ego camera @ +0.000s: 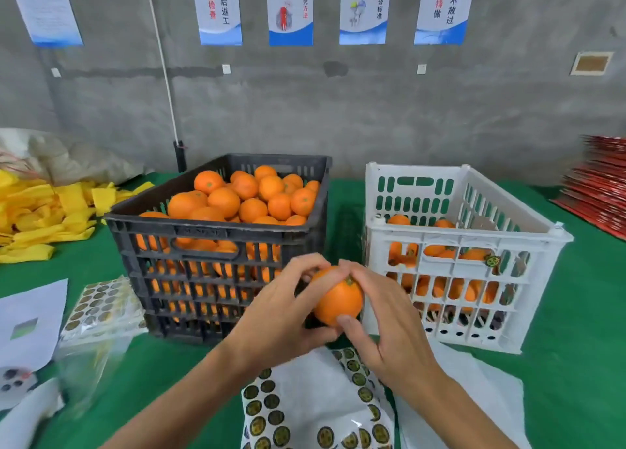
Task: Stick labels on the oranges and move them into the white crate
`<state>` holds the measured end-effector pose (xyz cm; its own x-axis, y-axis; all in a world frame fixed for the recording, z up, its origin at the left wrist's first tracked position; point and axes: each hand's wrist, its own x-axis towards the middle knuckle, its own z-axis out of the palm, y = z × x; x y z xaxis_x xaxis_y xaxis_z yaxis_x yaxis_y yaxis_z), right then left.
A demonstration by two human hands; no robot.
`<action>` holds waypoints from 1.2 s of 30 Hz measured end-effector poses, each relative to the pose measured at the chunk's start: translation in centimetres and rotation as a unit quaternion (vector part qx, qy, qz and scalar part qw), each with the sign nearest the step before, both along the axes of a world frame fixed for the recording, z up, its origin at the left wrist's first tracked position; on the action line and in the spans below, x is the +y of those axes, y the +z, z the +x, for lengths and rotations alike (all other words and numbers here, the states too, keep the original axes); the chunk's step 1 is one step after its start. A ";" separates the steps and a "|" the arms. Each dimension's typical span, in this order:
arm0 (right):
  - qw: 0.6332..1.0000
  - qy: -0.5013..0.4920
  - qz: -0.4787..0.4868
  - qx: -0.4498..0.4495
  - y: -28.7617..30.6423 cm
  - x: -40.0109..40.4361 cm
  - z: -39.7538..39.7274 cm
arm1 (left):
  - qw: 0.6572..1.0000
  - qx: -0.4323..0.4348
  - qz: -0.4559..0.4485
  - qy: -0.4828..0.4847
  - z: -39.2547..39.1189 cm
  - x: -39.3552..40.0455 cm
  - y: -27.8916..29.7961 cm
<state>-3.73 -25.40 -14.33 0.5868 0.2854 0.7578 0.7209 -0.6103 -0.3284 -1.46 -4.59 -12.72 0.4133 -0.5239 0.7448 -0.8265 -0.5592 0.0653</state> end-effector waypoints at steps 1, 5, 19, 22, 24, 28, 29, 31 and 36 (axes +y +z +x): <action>0.999 0.002 -0.007 0.039 -1.2 0.0 -0.8 | 0.999 0.034 0.000 -0.006 -0.6 0.1 -1.8; 0.972 0.025 -0.033 0.230 -6.6 -0.8 -3.2 | 0.969 0.247 -0.022 -0.007 -2.3 1.0 -9.0; 0.931 0.157 -0.184 0.275 -10.1 -0.8 -3.1 | 0.885 0.408 -0.211 0.072 -3.3 0.8 -12.6; 0.930 0.147 -0.155 0.300 -10.3 -0.6 -3.2 | 0.890 0.418 -0.169 0.070 -3.5 0.6 -12.5; 0.934 0.136 -0.147 0.295 -10.5 -0.5 -3.1 | 0.895 0.421 -0.137 0.063 -3.6 0.6 -12.7; 0.941 0.137 -0.129 0.280 -10.6 -0.4 -3.3 | 0.886 0.436 -0.145 0.059 -3.4 0.8 -13.1; 0.941 0.141 -0.122 0.283 -10.7 -0.4 -3.3 | 0.886 0.436 -0.148 0.056 -3.3 0.8 -13.1; 0.938 0.144 -0.113 0.294 -10.6 -0.3 -3.4 | 0.884 0.438 -0.152 0.051 -3.2 0.9 -13.2; 0.933 0.144 -0.113 0.308 -10.2 -0.5 -3.3 | 0.883 0.439 -0.156 0.052 -3.1 0.9 -13.4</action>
<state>-7.06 -25.86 -24.58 0.7660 0.6103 0.2019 0.5820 -0.5250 -0.6210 -4.54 -3.70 -26.12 0.9375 -0.2744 0.2139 -0.3249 -0.4710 0.8201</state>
